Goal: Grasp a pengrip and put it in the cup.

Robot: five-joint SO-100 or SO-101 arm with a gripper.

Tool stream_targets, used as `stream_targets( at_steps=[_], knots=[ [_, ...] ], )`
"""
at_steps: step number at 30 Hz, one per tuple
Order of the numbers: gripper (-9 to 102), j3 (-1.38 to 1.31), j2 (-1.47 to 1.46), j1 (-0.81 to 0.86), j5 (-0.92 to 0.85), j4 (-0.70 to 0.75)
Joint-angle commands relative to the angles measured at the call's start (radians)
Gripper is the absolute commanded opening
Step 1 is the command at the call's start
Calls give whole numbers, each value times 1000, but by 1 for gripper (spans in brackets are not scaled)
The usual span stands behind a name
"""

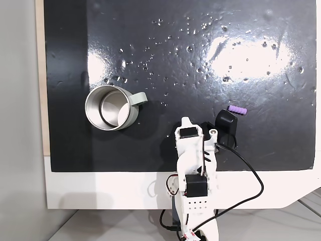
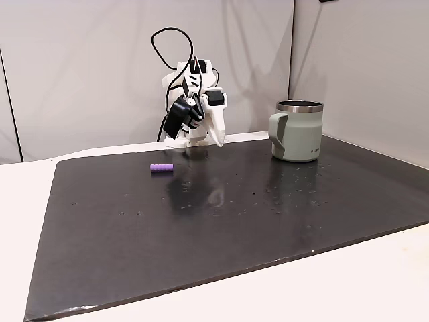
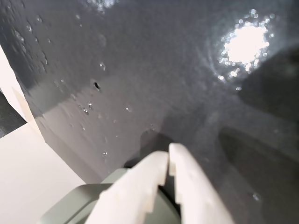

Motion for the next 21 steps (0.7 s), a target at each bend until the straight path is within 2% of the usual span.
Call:
stream_targets(
  at_steps=[1,14,21],
  knots=[
    [0,-3,9,-8,-3,-34],
    [0,-3,9,-5,-3,-38],
    [0,-81,-17,61,12,-25]
  ],
)
